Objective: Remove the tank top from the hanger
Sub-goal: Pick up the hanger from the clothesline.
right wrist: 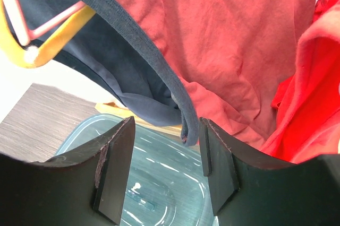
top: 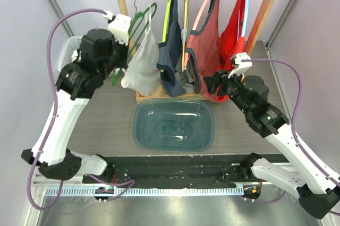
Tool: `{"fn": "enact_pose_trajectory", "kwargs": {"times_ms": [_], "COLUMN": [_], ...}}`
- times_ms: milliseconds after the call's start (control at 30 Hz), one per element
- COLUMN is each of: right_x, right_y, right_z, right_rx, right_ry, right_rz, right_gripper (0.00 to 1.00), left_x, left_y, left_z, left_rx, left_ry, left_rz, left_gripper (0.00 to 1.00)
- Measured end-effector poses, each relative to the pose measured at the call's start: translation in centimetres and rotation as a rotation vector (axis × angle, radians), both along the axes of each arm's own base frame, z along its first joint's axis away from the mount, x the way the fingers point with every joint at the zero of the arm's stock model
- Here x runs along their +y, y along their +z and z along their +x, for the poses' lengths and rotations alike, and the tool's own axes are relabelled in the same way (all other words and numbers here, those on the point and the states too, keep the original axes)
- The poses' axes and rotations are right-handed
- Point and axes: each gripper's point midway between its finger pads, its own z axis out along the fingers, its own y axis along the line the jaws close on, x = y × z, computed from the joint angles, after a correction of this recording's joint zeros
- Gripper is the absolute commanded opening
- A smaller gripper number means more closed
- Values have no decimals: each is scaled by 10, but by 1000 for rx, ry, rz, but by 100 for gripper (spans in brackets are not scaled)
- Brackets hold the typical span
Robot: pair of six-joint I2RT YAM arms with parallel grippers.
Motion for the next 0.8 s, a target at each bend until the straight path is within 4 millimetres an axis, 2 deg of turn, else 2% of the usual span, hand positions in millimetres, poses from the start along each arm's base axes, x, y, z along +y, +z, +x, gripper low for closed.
{"fn": "enact_pose_trajectory", "kwargs": {"times_ms": [133, 233, 333, 500, 600, 800], "right_x": [1, 2, 2, 3, 2, 1], "right_y": [-4, -5, -6, -2, 5, 14], "right_z": [2, 3, 5, 6, 6, 5], "right_rx": [8, 9, 13, 9, -5, -23], "right_ry": [0, 1, 2, 3, 4, 4], "right_rz": [-9, -17, -29, -38, -36, -34], "right_gripper": [58, 58, 58, 58, 58, 58], "left_x": [12, 17, 17, 22, 31, 33], "left_y": [-13, -7, 13, 71, 92, 144], "left_z": [-25, -40, -55, -81, -105, -147], "left_rx": [42, 42, 5, -135, -190, -349], "left_ry": [5, -11, -52, -128, -175, -317], "left_rz": [-11, -39, -78, -143, -140, -160], "left_gripper": [0, 0, 0, 0, 0, 0]}}
